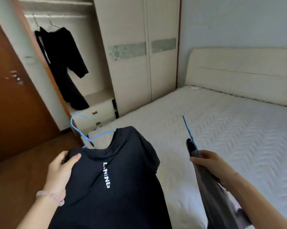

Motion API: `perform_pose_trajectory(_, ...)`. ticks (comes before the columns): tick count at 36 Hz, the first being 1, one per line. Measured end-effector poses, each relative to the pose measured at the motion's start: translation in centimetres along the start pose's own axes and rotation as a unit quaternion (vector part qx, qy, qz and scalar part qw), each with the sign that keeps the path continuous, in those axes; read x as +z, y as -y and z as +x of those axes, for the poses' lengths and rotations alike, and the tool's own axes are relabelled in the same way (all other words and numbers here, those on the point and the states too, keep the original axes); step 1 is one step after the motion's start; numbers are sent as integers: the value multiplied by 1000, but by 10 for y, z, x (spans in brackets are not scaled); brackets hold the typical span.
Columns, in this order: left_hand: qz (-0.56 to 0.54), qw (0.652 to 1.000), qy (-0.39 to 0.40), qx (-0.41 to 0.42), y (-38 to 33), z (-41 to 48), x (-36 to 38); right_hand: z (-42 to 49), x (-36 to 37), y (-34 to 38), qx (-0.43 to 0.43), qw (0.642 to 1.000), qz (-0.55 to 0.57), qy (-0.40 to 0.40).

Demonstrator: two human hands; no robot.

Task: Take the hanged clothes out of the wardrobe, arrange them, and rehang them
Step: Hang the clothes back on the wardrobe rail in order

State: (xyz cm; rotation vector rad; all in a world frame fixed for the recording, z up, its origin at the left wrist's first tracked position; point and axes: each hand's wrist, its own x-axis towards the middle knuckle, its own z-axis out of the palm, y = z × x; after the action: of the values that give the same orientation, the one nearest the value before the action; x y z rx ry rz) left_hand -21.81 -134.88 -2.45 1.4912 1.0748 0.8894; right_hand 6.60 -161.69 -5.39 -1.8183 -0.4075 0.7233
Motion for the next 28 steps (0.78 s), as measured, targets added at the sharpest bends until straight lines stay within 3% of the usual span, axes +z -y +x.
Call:
perform_pose_trajectory(4, -57, 997, -55, -11, -11, 4, -94, -7, 91, 49, -32, 992, 56, 108)
perform_pose_trajectory(10, -96, 991, 63, -67, 7, 21, -232, -14, 235, 93, -40, 975, 84, 202)
perform_pose_trajectory(16, -19, 990, -124, -59, 27, 35, -299, -11, 329, 126, -108, 970, -7, 218)
perform_pose_trajectory(22, 49, 978, -200, 25, 46, 65, -355, 14, 415, 162, -210, 958, -93, 173)
perform_pose_trajectory(28, 129, 962, -239, 38, 87, 130, -411, 83, 505, 185, -230, 952, -95, 178)
